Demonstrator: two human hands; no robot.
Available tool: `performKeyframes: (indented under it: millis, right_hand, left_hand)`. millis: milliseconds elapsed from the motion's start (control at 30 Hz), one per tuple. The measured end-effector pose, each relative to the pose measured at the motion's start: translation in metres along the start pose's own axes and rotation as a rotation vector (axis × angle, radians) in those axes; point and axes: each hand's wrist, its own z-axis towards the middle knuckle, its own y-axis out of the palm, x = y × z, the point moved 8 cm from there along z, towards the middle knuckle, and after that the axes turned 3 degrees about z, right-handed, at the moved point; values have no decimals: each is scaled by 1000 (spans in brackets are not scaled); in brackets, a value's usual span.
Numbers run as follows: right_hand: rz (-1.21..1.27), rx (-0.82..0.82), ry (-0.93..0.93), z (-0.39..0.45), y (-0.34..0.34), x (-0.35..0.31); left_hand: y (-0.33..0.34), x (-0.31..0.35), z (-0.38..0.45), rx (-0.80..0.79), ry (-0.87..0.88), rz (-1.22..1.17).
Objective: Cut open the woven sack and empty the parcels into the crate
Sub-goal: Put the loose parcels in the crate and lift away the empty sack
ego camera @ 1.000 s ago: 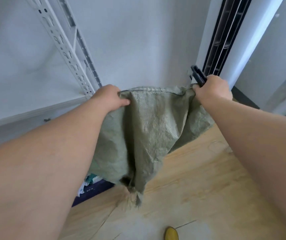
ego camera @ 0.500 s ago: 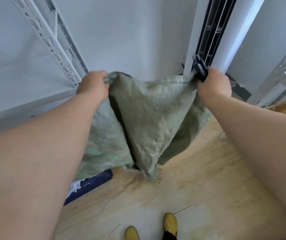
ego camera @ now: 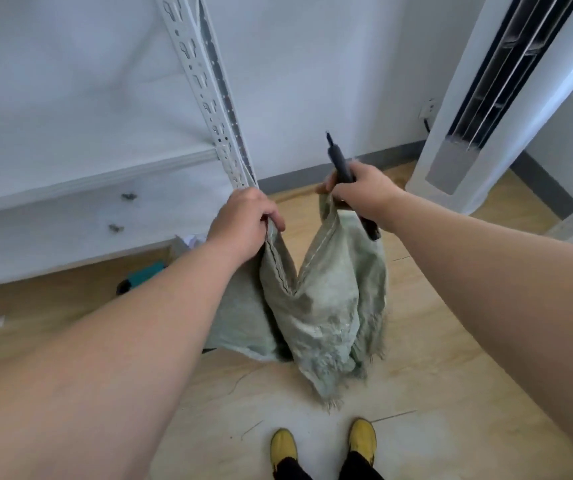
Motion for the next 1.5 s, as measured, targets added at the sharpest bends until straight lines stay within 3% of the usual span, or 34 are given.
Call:
performKeyframes:
  millis: [167, 333, 400, 467, 533, 667, 767, 867, 1000, 1133, 1200, 1267, 1367, 1500]
  right_hand:
    - [116, -254, 37, -7, 71, -12]
    - [90, -392, 108, -14, 91, -6]
    - [-1, -304, 71, -14, 91, -7]
    - [-195, -36, -28, -13, 77, -16]
    - [-200, 190, -46, -21, 62, -19]
    - [-34, 241, 60, -48, 73, -7]
    - [-85, 282, 135, -62, 81, 5]
    - [-152, 261, 222, -60, 67, 25]
    - [-120, 335, 150, -42, 25, 24]
    - [-456, 447, 149, -30, -6, 18]
    - [-601, 523, 111, -32, -12, 10]
    - [-577, 546, -76, -36, 3, -6]
    - [-431, 328, -298, -40, 56, -21]
    - [-289, 87, -217, -32, 83, -7]
  left_hand:
    - [11, -6, -19, 5, -94, -313]
    - [35, -27, -34, -206, -254, -217]
    - [34, -37, -38, -179, -356, -150]
    - [23, -50, -40, -70, -471, -60]
    - [11, -65, -44, 3, -613, 13]
    - [-2, -77, -42, 15, -742, 71]
    - [-11, -69, -34, 82, -710, 62]
    - [-19, -54, -27, 130, -533, 97]
    - [1, -47, -34, -59, -244, 295]
    - [22, -69, -53, -189, -310, 379]
    - [21, -71, -53, -140, -355, 242]
    - [21, -67, -46, -110, -389, 72]
    - [19, -50, -33, -64, -418, -93]
    - [9, -31, -23, 3, -304, -129]
